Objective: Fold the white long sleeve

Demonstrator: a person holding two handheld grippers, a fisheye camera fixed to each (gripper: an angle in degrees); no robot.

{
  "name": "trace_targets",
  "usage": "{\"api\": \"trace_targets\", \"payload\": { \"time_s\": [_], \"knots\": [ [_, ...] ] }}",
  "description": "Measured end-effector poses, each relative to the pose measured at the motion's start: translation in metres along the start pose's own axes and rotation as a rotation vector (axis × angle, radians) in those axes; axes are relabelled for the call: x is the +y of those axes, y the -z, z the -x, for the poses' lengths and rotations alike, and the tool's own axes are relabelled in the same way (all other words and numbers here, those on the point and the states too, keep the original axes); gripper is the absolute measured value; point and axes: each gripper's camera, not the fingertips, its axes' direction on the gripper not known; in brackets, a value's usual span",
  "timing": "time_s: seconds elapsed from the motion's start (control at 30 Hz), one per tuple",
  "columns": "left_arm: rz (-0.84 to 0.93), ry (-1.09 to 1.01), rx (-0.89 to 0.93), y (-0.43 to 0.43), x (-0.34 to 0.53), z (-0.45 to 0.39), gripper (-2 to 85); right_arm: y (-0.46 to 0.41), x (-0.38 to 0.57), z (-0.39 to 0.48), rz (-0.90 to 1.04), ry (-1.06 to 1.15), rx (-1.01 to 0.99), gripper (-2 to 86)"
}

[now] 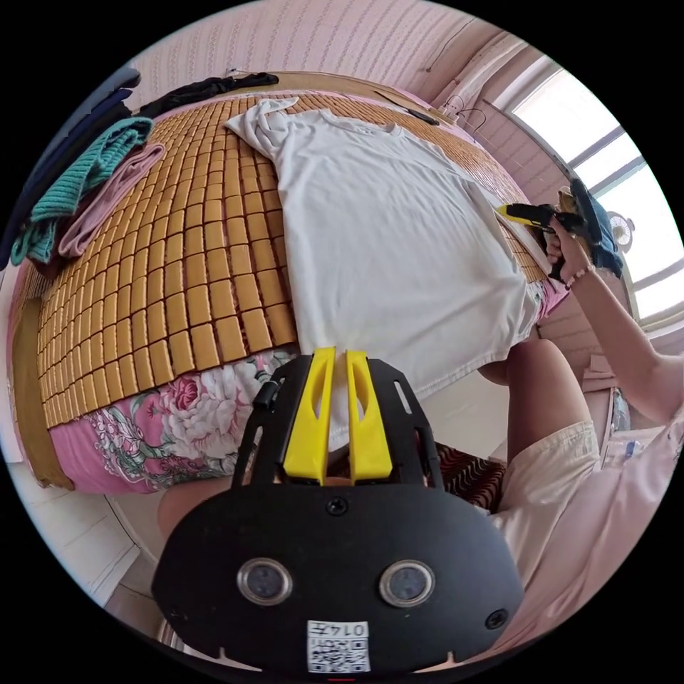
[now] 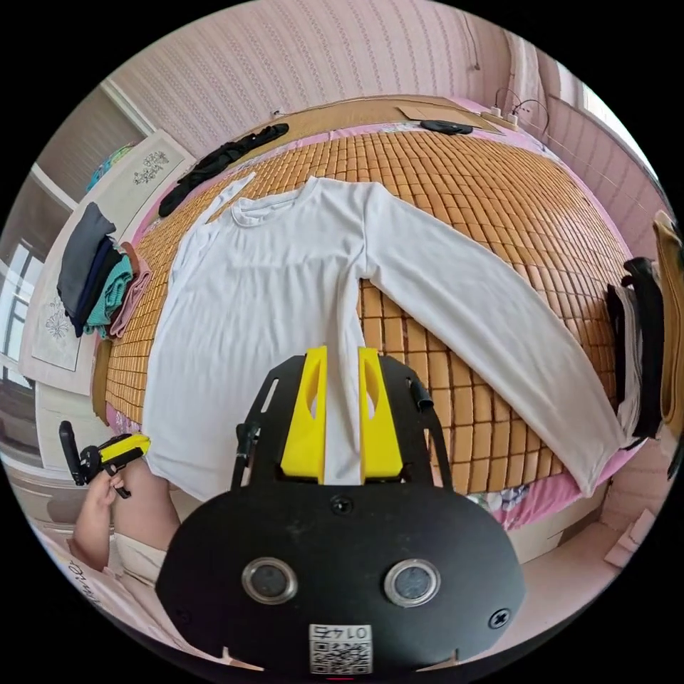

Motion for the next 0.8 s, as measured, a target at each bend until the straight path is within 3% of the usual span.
{"api": "trace_targets", "payload": {
  "time_s": [0.1, 0.27, 0.4, 0.53, 0.8],
  "knots": [
    [-0.025, 0.01, 0.019, 0.0, 0.005, 0.007, 2.4, -0.044, -0.037, -0.001, 0.084, 0.022, 0.087, 5.3],
    [-0.059, 0.043, 0.061, 0.024, 0.002, 0.029, 3.2, -0.049, -0.061, -0.029, 0.121, -0.052, 0.004, 5.8],
    [-0.119, -0.031, -0.025, 0.053, -0.032, 0.043, 3.9, -0.038, -0.086, -0.031, 0.075, 0.035, 0.172, 5.7],
    [-0.215, -0.158, -0.086, 0.066, -0.124, 0.054, 4.3, -0.055, -0.148, -0.013, -0.052, 0.162, 0.095, 5.7],
    [-0.245, -0.163, -0.035, 0.0, -0.31, 0.063, 4.2, -0.177, -0.264, 0.016, -0.011, 0.24, 0.168, 0.5]
  ]
}}
